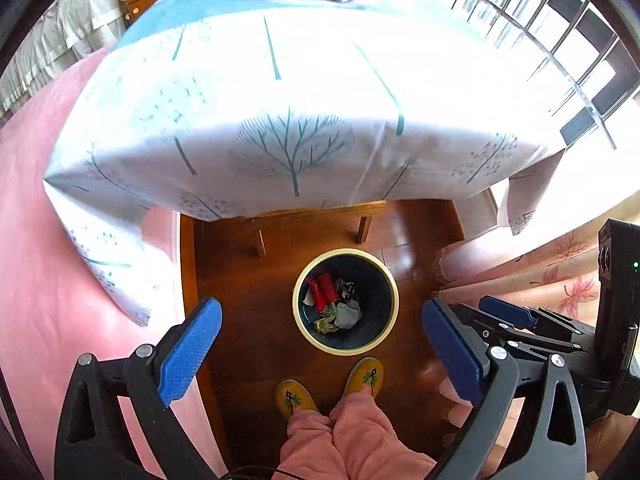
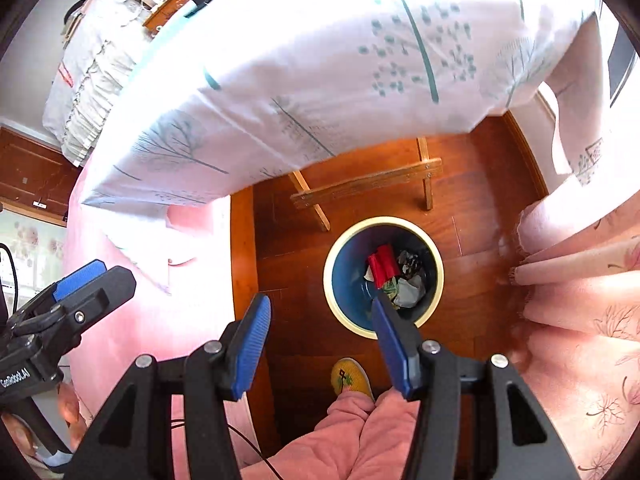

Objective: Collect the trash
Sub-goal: 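Lift both open tools up from the bin back over the table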

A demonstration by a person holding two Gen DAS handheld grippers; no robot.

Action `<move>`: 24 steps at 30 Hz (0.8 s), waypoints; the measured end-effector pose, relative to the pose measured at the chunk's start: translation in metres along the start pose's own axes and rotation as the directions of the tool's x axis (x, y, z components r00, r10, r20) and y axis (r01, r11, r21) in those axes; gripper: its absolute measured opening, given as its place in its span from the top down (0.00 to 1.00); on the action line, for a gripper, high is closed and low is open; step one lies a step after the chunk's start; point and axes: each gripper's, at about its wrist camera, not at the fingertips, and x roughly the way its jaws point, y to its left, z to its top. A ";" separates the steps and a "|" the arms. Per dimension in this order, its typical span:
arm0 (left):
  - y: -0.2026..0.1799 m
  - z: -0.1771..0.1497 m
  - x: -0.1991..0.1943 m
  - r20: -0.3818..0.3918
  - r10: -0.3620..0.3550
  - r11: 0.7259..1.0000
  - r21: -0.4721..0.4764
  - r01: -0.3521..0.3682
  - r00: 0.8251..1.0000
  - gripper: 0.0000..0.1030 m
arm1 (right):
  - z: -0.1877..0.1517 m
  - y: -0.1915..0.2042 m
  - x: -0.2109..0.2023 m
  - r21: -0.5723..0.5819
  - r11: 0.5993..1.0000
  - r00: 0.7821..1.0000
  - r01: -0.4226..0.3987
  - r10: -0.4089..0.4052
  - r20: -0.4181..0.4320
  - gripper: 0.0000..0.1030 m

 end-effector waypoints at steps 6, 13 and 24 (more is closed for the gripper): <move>-0.003 0.027 -0.079 0.101 0.053 0.998 0.025 -0.056 0.993 0.03 | 0.023 0.033 -0.071 -0.122 0.992 0.995 -0.014 0.026 0.101 0.48; -0.011 0.054 -0.143 0.255 0.135 0.989 0.015 -0.144 0.958 0.03 | 0.053 0.050 -0.128 -0.234 0.972 0.971 -0.027 0.082 0.225 0.48; -0.003 0.076 -0.173 0.268 0.211 0.975 -0.125 -0.184 0.940 0.03 | 0.083 0.058 -0.158 -0.288 0.957 0.949 -0.027 0.115 0.294 0.48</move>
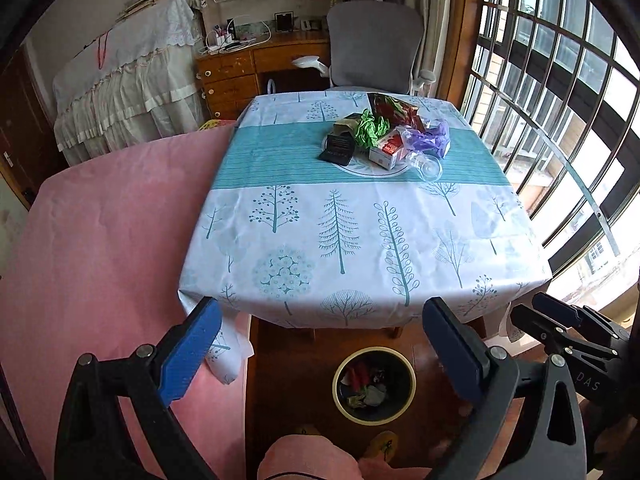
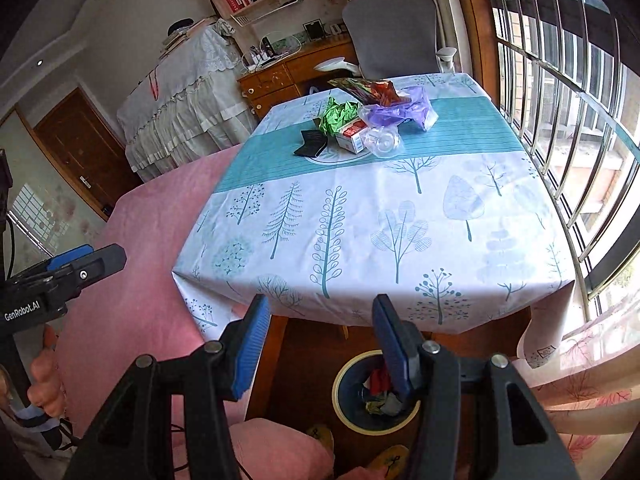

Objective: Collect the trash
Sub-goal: 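Lift both open tools up from the bin back over the table, then grasp the black TALOPN card with the left tool while the right tool grasps the green glove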

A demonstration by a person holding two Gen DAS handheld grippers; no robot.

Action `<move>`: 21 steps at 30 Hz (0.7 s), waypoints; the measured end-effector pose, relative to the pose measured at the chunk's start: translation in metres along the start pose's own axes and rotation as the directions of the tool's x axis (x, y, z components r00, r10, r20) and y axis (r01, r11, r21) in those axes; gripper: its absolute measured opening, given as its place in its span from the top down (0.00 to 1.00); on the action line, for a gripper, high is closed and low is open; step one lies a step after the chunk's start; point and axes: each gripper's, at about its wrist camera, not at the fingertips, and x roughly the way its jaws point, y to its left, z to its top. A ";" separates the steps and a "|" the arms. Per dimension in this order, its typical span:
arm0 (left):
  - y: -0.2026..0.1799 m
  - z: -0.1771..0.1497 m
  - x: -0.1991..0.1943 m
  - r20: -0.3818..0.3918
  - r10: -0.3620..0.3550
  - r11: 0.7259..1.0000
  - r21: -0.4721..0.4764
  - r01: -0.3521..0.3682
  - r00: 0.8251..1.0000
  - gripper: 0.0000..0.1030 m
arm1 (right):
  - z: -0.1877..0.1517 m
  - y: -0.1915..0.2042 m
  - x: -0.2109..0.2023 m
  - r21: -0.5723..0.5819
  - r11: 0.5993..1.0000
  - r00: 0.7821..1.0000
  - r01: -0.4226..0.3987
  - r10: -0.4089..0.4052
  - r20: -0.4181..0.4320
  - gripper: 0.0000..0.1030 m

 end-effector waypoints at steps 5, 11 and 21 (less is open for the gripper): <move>0.009 0.013 0.022 -0.018 -0.001 1.000 0.005 0.001 1.000 0.03 | 0.018 -0.003 0.011 0.018 1.000 1.000 0.007 -0.007 0.004 0.48; 0.020 0.057 0.077 -0.038 -0.027 0.999 0.040 0.029 0.999 0.03 | 0.055 -0.006 0.042 0.042 0.998 0.999 0.047 -0.047 -0.009 0.48; 0.045 0.195 0.196 -0.090 -0.122 0.966 0.219 0.139 0.988 0.06 | 0.171 0.004 0.150 0.165 0.974 0.988 0.153 -0.145 -0.057 0.48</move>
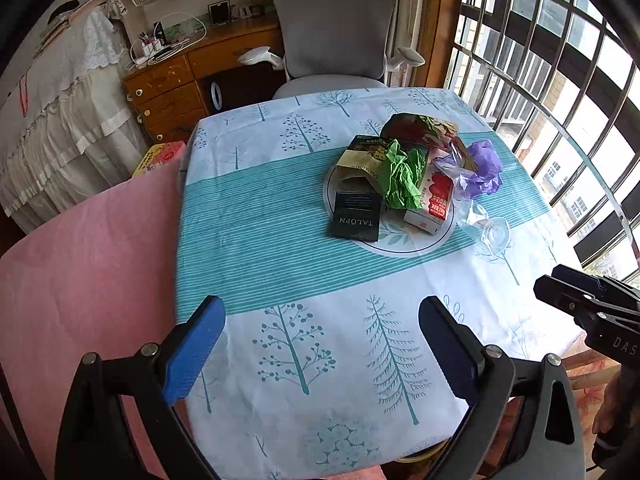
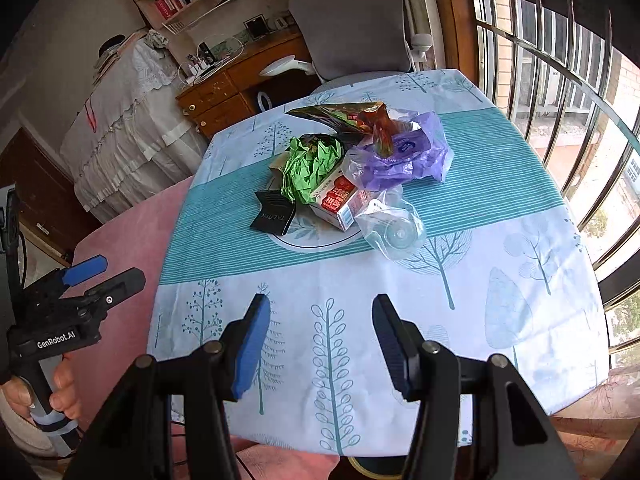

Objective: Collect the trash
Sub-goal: 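Grasp the black TALOPN card with the left tool while the right tool grasps the green glove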

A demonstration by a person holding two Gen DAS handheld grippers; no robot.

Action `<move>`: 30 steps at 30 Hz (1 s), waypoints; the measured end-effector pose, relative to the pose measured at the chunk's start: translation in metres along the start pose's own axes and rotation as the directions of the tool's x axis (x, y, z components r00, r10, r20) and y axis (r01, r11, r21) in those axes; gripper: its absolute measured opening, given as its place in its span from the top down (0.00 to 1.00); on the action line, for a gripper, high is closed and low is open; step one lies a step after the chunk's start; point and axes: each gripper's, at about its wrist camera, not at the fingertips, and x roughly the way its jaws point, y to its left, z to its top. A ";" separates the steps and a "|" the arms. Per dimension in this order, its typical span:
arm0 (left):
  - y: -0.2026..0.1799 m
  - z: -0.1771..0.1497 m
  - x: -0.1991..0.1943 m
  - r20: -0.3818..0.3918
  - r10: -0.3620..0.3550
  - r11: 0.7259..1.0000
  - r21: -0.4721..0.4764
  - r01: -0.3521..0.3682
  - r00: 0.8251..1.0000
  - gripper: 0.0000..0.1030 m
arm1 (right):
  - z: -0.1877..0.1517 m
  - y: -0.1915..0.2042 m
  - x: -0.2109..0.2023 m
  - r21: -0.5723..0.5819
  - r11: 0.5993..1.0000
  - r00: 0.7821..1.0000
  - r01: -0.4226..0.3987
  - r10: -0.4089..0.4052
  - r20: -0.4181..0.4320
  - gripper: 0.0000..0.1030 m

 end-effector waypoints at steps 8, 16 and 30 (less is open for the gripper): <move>0.035 0.079 0.095 -0.104 -0.073 0.984 0.152 0.089 0.992 0.10 | 0.081 0.031 0.094 0.103 0.991 0.996 0.090 -0.088 -0.026 0.48; 0.049 0.106 0.144 -0.176 -0.175 0.969 0.146 0.201 0.969 0.11 | 0.115 0.043 0.166 0.066 0.980 0.980 0.187 -0.181 -0.088 0.48; 0.018 0.105 0.213 -0.302 -0.308 0.872 0.290 0.394 0.902 0.23 | 0.088 0.023 0.148 0.170 0.983 0.995 0.064 -0.049 -0.089 0.72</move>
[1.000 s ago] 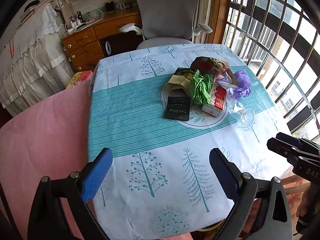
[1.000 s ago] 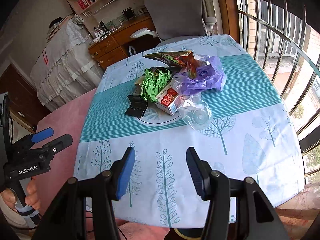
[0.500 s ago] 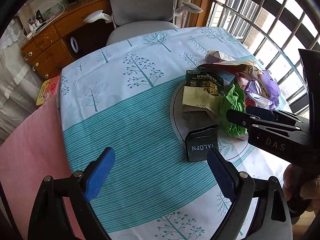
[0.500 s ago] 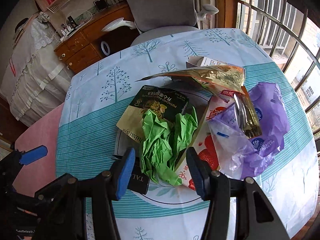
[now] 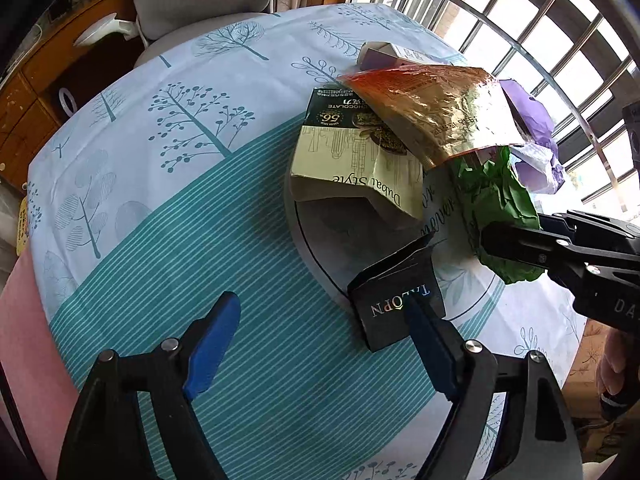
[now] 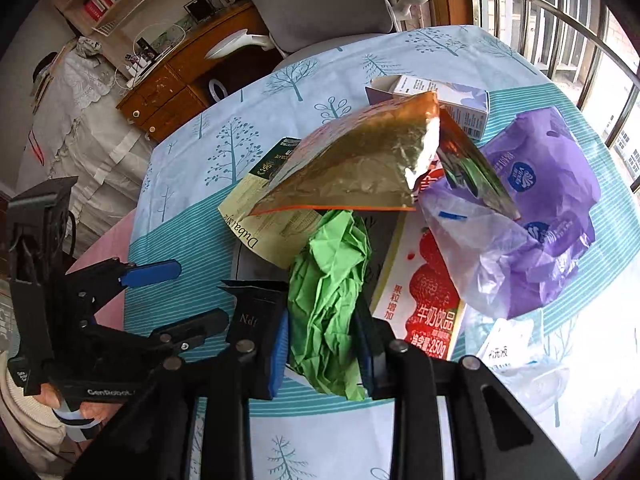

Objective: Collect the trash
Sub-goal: 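Grasp the black TALOPN card with the left tool while the right tool grasps the green glove, then lift the green glove with the right tool while the left tool regrasps the black card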

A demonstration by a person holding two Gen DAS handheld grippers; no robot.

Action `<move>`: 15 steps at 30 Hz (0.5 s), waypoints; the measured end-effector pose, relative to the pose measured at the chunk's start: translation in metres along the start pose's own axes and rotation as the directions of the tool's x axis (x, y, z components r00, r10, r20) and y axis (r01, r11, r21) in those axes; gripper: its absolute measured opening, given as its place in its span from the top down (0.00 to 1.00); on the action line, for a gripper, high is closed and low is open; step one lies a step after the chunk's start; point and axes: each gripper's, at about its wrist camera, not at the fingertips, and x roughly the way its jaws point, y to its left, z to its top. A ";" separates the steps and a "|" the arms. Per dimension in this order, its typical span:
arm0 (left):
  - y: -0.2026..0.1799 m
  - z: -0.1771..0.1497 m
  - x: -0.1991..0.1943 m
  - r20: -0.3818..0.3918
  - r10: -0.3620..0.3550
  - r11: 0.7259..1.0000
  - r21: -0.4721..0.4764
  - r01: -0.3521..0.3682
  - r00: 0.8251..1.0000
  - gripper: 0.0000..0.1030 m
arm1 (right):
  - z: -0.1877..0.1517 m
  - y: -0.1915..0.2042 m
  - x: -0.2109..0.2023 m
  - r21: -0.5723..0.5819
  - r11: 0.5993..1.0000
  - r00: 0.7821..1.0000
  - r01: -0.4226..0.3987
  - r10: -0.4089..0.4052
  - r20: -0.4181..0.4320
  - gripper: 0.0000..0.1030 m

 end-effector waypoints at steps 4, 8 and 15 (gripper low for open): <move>-0.003 0.011 0.016 -0.019 -0.052 0.998 0.028 0.053 0.998 0.27 | -0.014 -0.010 -0.015 0.072 0.997 0.999 -0.033 0.032 0.015 0.72; -0.014 0.019 0.022 -0.010 -0.066 0.995 0.079 0.067 0.998 0.38 | -0.024 -0.013 -0.020 0.094 0.995 0.999 -0.040 0.039 0.013 0.72; -0.033 0.014 0.021 -0.032 -0.090 0.989 0.112 0.093 0.995 0.89 | -0.039 -0.016 -0.022 0.097 0.994 0.999 -0.051 0.052 -0.003 0.72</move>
